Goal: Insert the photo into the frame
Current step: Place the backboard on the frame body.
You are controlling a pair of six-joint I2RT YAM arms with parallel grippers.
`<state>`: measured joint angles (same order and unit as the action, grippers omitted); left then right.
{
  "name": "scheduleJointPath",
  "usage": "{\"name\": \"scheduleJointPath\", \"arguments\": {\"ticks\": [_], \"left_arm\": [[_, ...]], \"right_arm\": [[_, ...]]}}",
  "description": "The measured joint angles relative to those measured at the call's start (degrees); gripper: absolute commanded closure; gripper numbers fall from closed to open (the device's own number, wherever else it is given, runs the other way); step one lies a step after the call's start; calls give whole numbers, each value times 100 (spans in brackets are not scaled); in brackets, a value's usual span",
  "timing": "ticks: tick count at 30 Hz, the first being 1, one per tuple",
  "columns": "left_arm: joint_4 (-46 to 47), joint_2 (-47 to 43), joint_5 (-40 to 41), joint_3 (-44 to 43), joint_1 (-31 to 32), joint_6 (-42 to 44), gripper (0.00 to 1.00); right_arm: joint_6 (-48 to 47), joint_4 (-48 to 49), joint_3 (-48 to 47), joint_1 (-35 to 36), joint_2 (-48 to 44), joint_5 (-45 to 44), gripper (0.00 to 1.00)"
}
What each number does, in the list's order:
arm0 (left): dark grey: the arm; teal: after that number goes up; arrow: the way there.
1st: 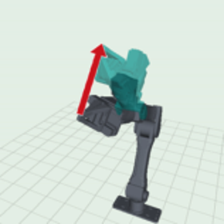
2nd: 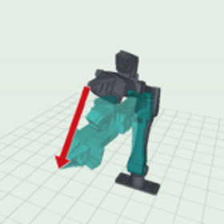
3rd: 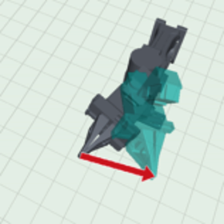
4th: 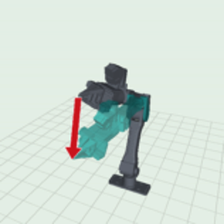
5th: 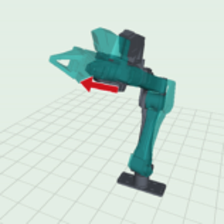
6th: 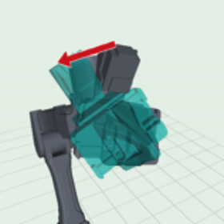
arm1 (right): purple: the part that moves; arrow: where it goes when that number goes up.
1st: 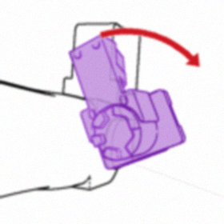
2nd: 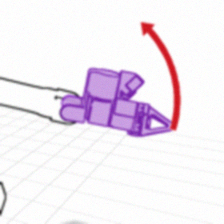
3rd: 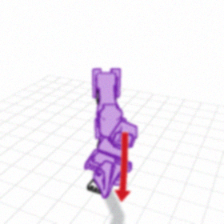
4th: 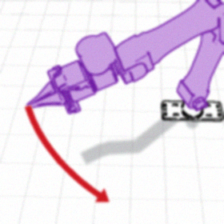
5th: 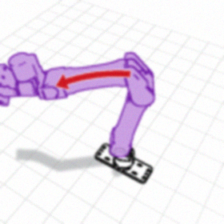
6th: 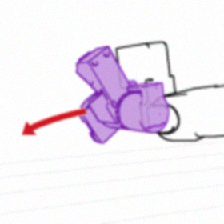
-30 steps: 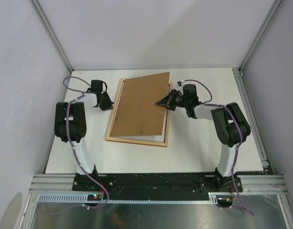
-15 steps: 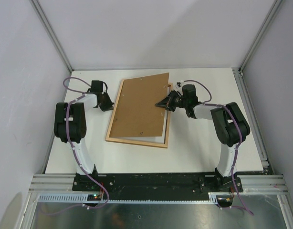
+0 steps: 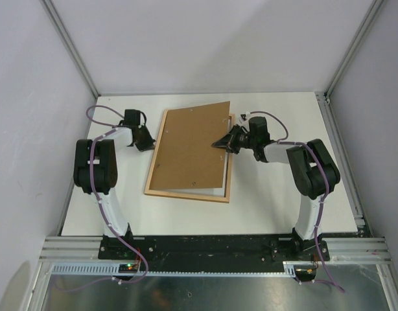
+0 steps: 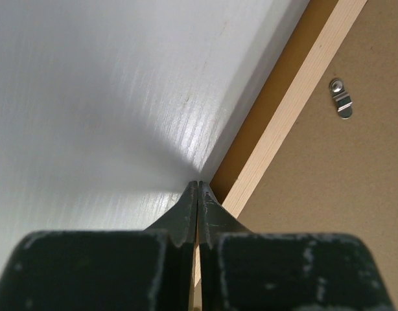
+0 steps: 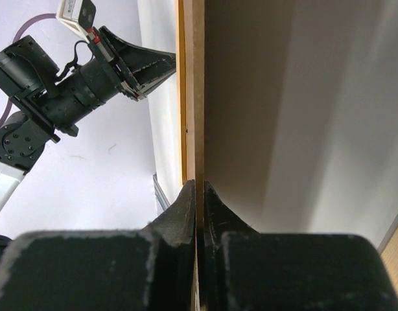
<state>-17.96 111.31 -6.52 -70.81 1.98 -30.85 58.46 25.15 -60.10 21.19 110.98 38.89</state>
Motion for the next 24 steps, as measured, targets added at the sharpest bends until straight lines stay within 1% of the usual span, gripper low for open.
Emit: {"name": "scheduleJointPath", "arguments": {"ticks": [21,23,24], "left_arm": [[-48,0,-138,4,48,-61,100],[-48,0,-140,4,48,-61,98],[-48,-2,-140,4,48,-61,96]], "right_arm": [[-136,-168,118,-184,-127,358,100],[-162,-201,118,-195,-127,372,100],[-168,-214,118,-197,-127,380,100]]}}
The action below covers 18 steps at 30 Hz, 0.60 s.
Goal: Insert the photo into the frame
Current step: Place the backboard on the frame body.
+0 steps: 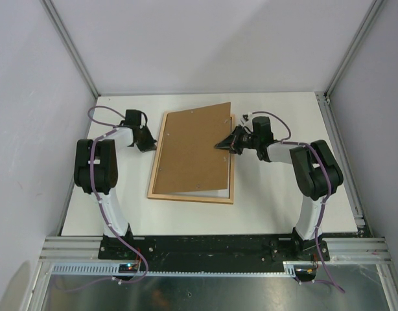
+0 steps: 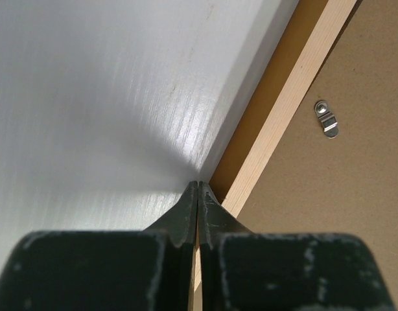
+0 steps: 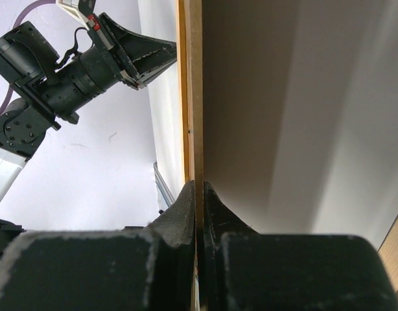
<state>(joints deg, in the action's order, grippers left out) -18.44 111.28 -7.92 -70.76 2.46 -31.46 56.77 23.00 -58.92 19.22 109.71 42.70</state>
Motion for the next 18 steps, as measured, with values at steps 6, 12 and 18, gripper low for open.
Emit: {"name": "scheduleJointPath", "arguments": {"ticks": [6,12,18], "left_arm": [[-153,-131,50,76,11,68,77],[-358,-457,131,229,15,232,69],[-413,-610,-13,258,83,424,66]], "right_arm": [[-72,-52,0,-31,0,52,100],[-114,-72,0,-52,0,92,100],[-142,-129,0,-72,0,107,100]]}}
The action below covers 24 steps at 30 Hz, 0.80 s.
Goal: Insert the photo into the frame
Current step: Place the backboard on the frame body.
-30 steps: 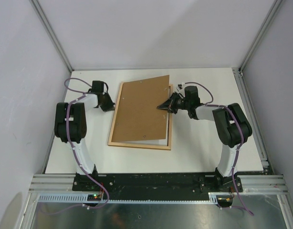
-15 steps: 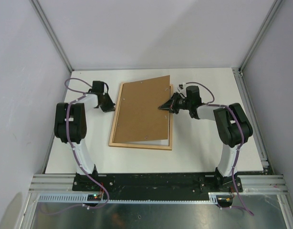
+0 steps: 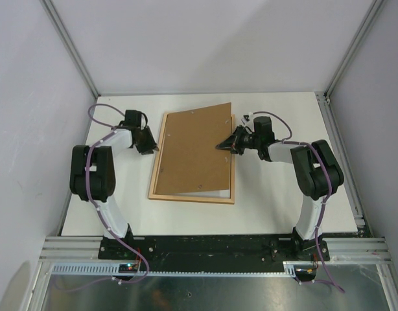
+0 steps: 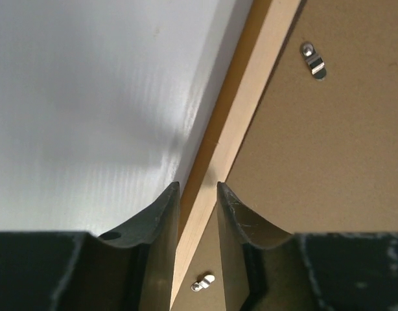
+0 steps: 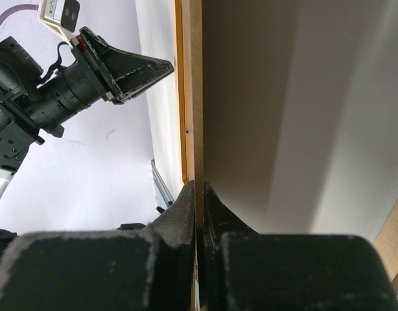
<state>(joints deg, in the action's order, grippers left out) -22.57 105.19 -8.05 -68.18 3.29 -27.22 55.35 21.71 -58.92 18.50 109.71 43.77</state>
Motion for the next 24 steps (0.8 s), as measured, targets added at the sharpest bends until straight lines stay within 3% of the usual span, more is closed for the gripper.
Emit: {"name": "scheduleJointPath", "arguments": {"ticks": [8,18,24], "left_arm": [[-96,46,-160,0,149,175,72],[-120,63,-24,-11,146,131,89],[-114,63,37,-20,146,74,92]], "right_arm": [[-13,-20,0,-15,0,26,100],[-105,-144,0,-101,0,70,100],[-142,-289,2,-138,0,96,100]]}}
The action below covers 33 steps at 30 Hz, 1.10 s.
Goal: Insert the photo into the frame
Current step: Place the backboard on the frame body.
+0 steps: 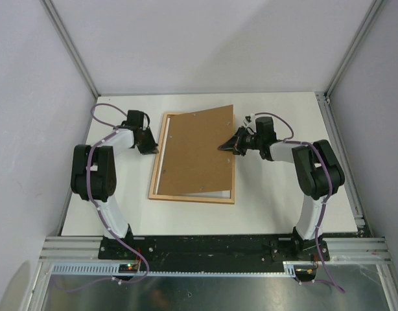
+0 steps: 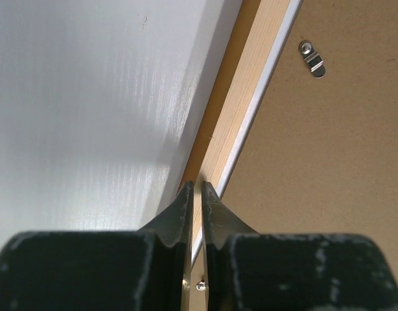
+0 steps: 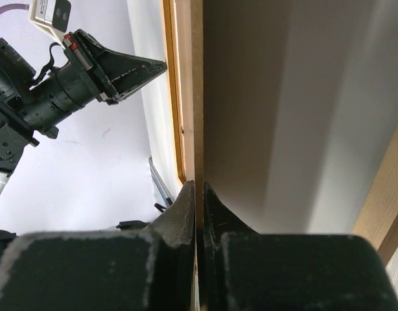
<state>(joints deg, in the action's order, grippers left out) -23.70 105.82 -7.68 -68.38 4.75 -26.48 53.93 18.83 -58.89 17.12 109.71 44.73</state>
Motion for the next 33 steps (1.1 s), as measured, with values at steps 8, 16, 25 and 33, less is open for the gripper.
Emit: {"name": "scheduleJointPath", "arguments": {"ticks": [8,16,25,33], "left_arm": [[0,0,0,0,0,-39,95],[0,0,-2,0,0,-44,96],[0,4,0,-11,2,-44,97],[-28,26,0,-48,2,-44,99]], "right_arm": [[20,17,0,26,0,2,100],[157,271,0,173,24,-94,100],[177,337,0,256,61,-205,100],[-203,-306,-188,289,48,-494,74]]}}
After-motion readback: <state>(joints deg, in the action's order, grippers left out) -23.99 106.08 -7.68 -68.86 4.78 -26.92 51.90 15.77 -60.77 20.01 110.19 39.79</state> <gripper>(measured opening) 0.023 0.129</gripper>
